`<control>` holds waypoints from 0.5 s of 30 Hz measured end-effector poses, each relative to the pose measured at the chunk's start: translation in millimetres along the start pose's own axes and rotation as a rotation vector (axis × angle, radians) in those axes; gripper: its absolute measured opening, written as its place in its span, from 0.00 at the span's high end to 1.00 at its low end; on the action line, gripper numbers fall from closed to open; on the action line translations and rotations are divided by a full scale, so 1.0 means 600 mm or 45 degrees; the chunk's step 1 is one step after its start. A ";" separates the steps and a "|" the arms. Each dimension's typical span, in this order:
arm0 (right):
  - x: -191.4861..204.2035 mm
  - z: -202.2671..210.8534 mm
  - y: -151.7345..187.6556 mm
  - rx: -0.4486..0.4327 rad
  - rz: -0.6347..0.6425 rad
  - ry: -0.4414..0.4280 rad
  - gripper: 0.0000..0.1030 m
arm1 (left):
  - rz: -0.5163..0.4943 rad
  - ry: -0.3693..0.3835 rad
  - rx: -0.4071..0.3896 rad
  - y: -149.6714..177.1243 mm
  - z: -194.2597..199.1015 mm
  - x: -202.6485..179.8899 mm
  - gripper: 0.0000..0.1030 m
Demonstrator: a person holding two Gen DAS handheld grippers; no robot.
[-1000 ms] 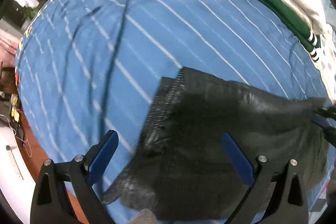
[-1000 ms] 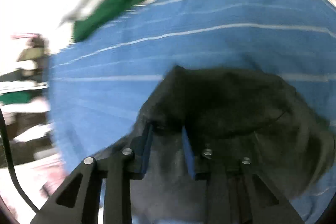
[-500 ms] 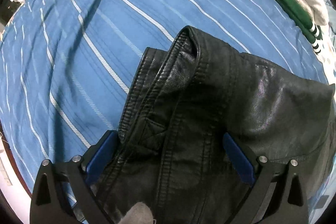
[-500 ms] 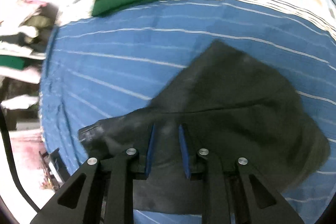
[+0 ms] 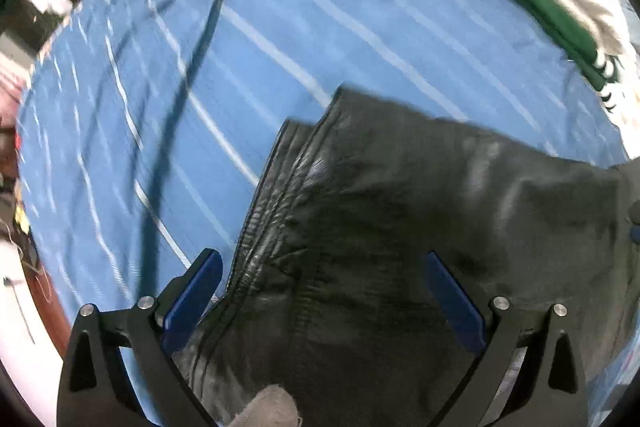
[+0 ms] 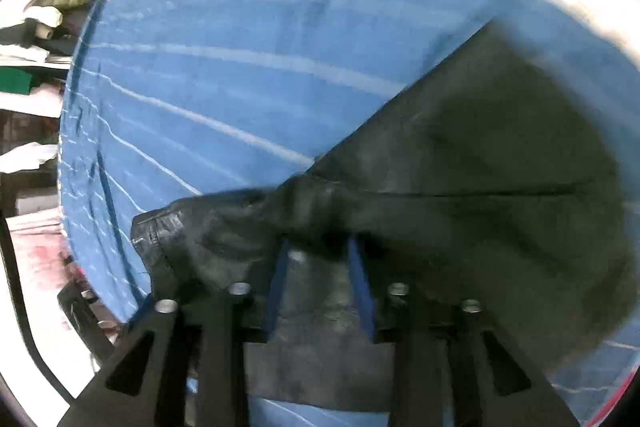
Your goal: Fold large clothes
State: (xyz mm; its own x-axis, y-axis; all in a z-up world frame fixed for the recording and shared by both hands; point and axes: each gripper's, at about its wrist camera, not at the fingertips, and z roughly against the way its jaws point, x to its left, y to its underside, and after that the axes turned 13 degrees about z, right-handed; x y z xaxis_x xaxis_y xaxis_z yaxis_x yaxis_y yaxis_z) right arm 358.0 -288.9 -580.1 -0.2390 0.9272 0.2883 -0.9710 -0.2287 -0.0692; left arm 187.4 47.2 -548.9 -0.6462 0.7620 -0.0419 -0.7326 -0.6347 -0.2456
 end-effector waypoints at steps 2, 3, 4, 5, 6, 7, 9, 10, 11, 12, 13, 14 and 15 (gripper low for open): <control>-0.021 0.025 0.003 -0.042 -0.010 0.094 0.62 | -0.019 0.014 -0.047 0.002 0.030 -0.019 0.00; -0.040 0.018 0.002 -0.029 -0.035 0.110 0.62 | -0.025 0.028 -0.063 0.005 0.041 -0.031 0.00; -0.060 0.003 -0.001 0.011 -0.070 0.120 0.63 | -0.035 0.040 -0.070 0.008 0.051 -0.046 0.00; -0.085 -0.028 -0.004 0.064 -0.111 0.084 0.64 | -0.044 0.046 -0.068 0.015 0.059 -0.060 0.00; -0.102 -0.057 -0.009 0.092 -0.136 0.039 0.63 | -0.056 0.051 -0.064 0.018 0.061 -0.078 0.00; -0.110 -0.069 -0.015 0.083 -0.153 0.020 0.63 | -0.074 0.055 -0.066 0.021 0.061 -0.097 0.00; -0.112 -0.071 -0.028 0.114 -0.142 0.042 0.64 | -0.120 0.055 -0.066 0.028 0.060 -0.131 0.00; -0.112 -0.071 -0.030 0.130 -0.129 0.046 0.64 | -0.136 0.058 -0.058 0.026 0.055 -0.145 0.00; -0.116 -0.067 -0.030 0.133 -0.131 0.025 0.63 | -0.155 0.066 -0.044 0.033 0.054 -0.161 0.00; -0.123 -0.058 -0.025 0.118 -0.152 -0.024 0.63 | -0.182 0.080 -0.024 0.039 0.051 -0.179 0.00; -0.133 -0.042 -0.018 0.088 -0.170 -0.080 0.63 | -0.201 0.086 -0.016 0.045 0.052 -0.194 0.00; -0.147 -0.015 -0.003 0.026 -0.201 -0.162 0.61 | -0.226 0.091 0.004 0.051 0.044 -0.211 0.00; -0.164 0.018 0.021 -0.045 -0.242 -0.220 0.52 | -0.243 0.091 0.030 0.053 0.031 -0.222 0.00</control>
State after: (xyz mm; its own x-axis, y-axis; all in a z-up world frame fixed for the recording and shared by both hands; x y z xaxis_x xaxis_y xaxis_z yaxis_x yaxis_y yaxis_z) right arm 369.5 -386.1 -599.0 -0.0513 0.8874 0.4581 -0.9987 -0.0420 -0.0304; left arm 246.4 -77.1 -533.4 -0.4790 0.8753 -0.0657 -0.8456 -0.4802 -0.2331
